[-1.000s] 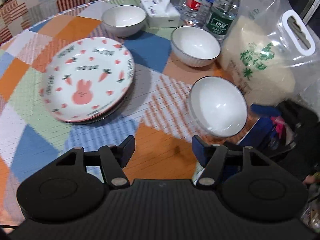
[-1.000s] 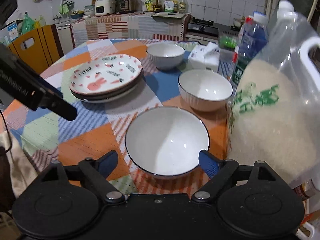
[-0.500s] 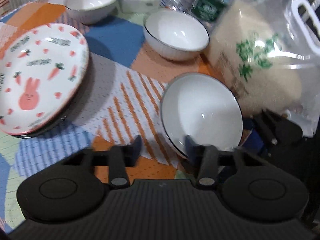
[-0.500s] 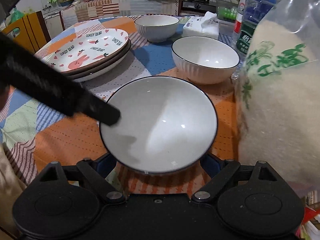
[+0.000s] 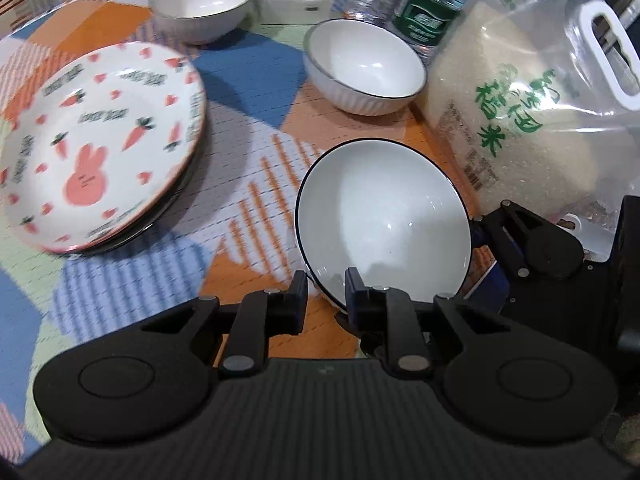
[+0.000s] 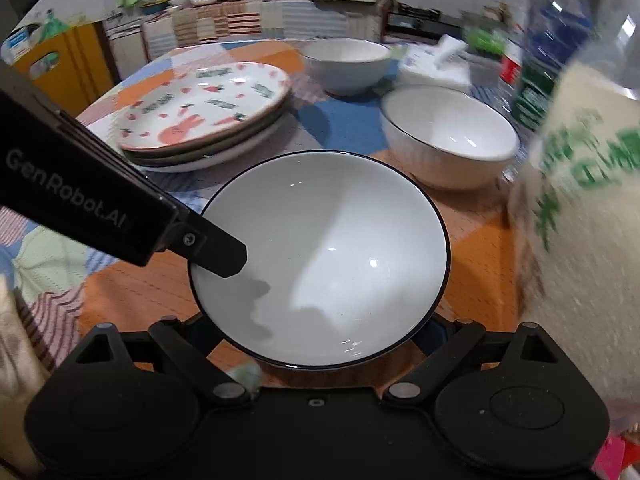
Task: Organize plates and bowls
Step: 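Grip the rim of the white bowl with both tools, then lift the bowl with both tools and lower it into the bowl by the bottles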
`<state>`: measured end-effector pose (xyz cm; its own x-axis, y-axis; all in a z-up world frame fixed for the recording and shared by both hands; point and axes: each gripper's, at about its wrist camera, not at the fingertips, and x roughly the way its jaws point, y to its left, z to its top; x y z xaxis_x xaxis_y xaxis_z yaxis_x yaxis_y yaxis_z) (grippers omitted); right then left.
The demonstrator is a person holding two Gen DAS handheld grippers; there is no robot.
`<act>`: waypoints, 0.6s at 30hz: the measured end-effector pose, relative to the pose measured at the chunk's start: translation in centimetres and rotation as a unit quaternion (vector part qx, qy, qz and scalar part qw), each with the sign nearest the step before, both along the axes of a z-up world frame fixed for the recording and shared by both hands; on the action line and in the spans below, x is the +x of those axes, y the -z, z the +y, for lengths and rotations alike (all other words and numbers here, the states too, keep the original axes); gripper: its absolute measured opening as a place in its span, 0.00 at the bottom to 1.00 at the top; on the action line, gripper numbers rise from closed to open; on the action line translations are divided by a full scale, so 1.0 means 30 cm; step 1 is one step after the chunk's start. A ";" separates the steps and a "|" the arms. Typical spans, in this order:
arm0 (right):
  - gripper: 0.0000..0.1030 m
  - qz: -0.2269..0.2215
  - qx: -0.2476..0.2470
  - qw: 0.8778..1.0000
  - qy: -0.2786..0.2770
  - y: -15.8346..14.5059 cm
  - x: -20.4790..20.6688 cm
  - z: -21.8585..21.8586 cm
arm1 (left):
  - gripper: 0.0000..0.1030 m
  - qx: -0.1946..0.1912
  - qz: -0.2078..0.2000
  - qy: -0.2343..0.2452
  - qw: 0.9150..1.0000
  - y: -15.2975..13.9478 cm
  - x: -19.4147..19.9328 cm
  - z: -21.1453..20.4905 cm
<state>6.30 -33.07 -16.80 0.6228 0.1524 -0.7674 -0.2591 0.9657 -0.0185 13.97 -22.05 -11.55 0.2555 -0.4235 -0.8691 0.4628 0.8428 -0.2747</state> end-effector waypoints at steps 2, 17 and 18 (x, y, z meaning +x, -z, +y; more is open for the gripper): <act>0.93 -0.001 -0.002 1.000 -0.015 -0.013 0.002 0.033 | 0.17 0.002 0.005 -0.012 1.000 -0.012 0.000 0.041; 0.93 -0.022 -0.002 0.996 -0.088 -0.018 0.044 0.197 | 0.18 -0.007 0.017 -0.069 0.997 0.009 0.023 0.228; 0.93 -0.023 -0.004 0.996 -0.087 -0.010 0.046 0.198 | 0.18 -0.005 0.020 -0.069 0.997 0.018 0.028 0.226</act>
<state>7.68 -27.12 -16.50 0.6226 0.2547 -0.7399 -0.4204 0.9064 -0.0417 14.81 -15.26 -12.11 0.2768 -0.3949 -0.8760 0.3314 0.8949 -0.2987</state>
